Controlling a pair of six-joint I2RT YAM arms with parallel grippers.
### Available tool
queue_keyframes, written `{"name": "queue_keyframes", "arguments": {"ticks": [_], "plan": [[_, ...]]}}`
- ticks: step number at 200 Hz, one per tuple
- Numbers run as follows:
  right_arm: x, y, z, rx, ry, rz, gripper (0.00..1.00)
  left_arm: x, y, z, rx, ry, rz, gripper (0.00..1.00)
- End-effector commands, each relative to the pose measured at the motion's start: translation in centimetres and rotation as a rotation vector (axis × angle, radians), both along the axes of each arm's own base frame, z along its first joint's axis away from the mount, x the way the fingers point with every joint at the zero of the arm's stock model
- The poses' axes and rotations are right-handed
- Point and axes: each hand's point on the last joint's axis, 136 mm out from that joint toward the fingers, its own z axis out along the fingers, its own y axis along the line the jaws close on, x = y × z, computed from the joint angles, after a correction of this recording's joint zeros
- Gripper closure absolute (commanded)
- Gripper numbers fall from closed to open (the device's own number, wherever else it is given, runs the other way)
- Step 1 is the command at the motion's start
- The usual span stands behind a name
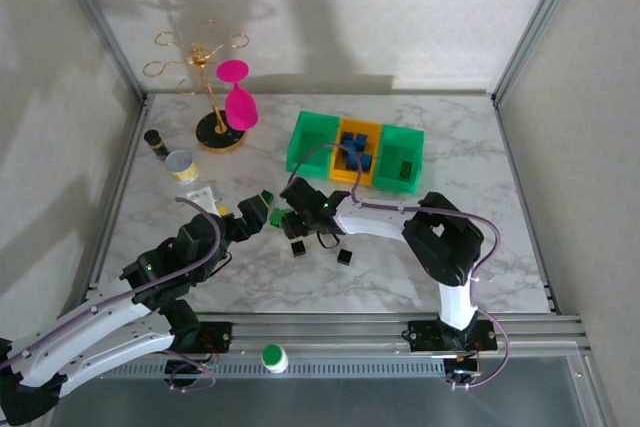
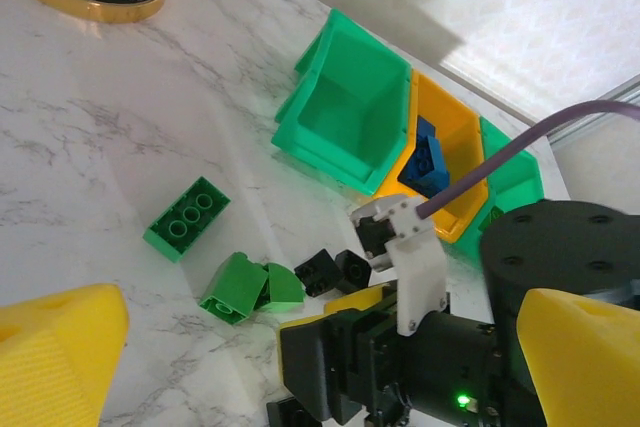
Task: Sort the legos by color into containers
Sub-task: Pick up the lego from the center of the table.
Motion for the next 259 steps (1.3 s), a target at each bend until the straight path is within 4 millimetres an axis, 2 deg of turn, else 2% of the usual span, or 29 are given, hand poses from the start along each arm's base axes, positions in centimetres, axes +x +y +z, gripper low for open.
{"name": "queue_keyframes", "arguments": {"ticks": [1, 87, 124, 177, 193, 217, 259], "plan": [[1.1, 1.0, 0.3, 0.009, -0.034, -0.021, 0.45, 0.1, 0.9, -0.7, 0.026, 0.011, 0.041, 0.01], [3.2, 1.7, -0.2, -0.042, -0.092, -0.041, 0.44, 0.2, 0.8, -0.4, 0.028, 0.003, 0.039, 0.0], [3.1, 1.9, -0.7, -0.044, -0.081, -0.031, 0.49, 0.3, 0.8, -0.4, 0.033, 0.003, 0.04, 0.0], [2.9, 1.7, -0.4, -0.047, -0.081, -0.023, 0.56, 0.5, 0.4, -0.2, 0.028, 0.0, 0.031, 0.0], [2.8, 1.7, 0.0, -0.04, -0.084, -0.025, 0.61, 0.6, 0.2, -0.1, 0.031, 0.002, 0.027, 0.0], [2.7, 1.6, 1.1, -0.019, -0.088, -0.03, 0.62, 0.7, 0.1, 0.1, 0.031, 0.0, 0.023, 0.0], [2.3, 0.6, 4.6, 0.042, -0.099, -0.049, 0.61, 0.7, 0.1, 1.1, 0.03, -0.02, 0.023, 0.0]]}}
